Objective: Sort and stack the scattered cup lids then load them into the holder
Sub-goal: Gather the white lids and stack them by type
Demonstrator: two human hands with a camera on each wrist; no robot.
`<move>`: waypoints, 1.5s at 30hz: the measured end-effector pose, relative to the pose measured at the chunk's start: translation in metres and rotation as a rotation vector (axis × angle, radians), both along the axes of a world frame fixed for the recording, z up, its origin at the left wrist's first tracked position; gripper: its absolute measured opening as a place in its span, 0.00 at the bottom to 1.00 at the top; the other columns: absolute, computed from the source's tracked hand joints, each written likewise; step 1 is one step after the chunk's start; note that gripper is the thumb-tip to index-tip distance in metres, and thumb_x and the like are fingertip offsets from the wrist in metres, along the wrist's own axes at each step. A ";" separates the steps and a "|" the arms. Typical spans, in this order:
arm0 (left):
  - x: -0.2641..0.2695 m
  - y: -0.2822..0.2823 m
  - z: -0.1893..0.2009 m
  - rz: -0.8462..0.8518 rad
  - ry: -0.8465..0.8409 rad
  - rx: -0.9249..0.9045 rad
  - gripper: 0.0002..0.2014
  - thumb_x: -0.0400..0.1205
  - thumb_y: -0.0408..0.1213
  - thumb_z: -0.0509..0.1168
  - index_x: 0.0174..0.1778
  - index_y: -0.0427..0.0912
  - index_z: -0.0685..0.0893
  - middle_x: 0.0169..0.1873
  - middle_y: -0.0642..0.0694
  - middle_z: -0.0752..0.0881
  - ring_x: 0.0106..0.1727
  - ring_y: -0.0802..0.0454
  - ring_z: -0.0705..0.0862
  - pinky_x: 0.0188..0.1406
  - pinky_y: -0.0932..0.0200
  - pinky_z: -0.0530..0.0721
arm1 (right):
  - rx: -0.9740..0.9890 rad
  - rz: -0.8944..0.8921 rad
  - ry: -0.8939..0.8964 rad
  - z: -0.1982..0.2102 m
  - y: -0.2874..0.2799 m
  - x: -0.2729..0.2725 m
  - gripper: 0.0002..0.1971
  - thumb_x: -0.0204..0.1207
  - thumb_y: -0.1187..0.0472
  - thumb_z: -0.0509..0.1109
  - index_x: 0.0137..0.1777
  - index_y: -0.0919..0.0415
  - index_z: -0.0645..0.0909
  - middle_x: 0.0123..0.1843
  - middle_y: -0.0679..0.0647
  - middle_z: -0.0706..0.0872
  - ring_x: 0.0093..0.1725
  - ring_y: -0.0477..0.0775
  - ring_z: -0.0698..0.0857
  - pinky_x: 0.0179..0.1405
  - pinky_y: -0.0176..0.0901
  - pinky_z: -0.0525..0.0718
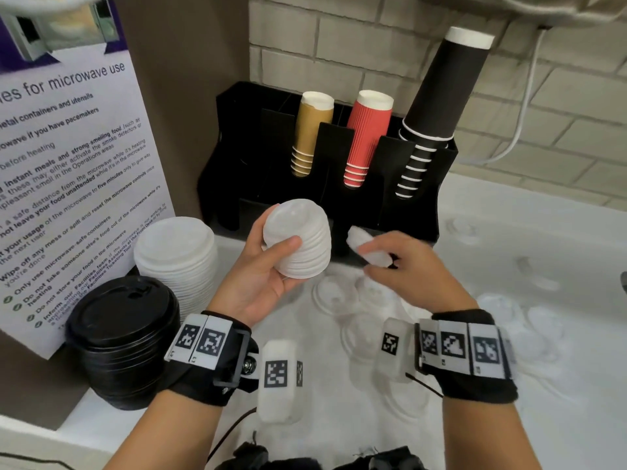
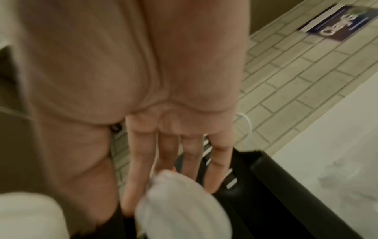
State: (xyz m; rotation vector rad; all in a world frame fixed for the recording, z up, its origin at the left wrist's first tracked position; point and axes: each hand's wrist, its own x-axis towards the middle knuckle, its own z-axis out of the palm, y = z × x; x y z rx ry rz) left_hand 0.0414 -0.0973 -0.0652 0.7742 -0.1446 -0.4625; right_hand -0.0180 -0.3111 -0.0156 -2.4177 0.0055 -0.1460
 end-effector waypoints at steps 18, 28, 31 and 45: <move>0.004 -0.002 0.005 -0.125 -0.281 0.294 0.34 0.64 0.33 0.78 0.64 0.65 0.81 0.62 0.54 0.86 0.63 0.53 0.86 0.47 0.52 0.88 | 0.726 0.039 -0.130 0.014 0.044 0.000 0.16 0.80 0.69 0.64 0.64 0.54 0.83 0.57 0.50 0.86 0.52 0.41 0.84 0.49 0.34 0.82; 0.002 -0.004 0.007 -0.093 -0.316 0.388 0.41 0.60 0.38 0.84 0.69 0.60 0.79 0.59 0.53 0.88 0.59 0.53 0.88 0.43 0.57 0.88 | 0.487 0.063 -0.149 0.008 0.055 0.001 0.17 0.71 0.59 0.78 0.59 0.56 0.80 0.64 0.55 0.81 0.67 0.56 0.80 0.59 0.60 0.84; 0.002 -0.005 0.007 -0.075 -0.330 0.419 0.38 0.61 0.37 0.83 0.67 0.62 0.80 0.58 0.55 0.88 0.59 0.54 0.87 0.43 0.56 0.88 | 0.433 0.074 -0.147 0.006 0.054 0.001 0.20 0.70 0.58 0.79 0.61 0.51 0.80 0.64 0.52 0.79 0.68 0.53 0.77 0.58 0.56 0.85; 0.001 -0.008 0.005 0.044 -0.320 0.404 0.38 0.60 0.42 0.85 0.66 0.62 0.80 0.62 0.54 0.85 0.63 0.54 0.85 0.46 0.54 0.88 | 0.504 -0.013 -0.124 -0.007 0.052 0.008 0.15 0.79 0.41 0.62 0.64 0.38 0.79 0.61 0.45 0.81 0.63 0.43 0.80 0.61 0.39 0.81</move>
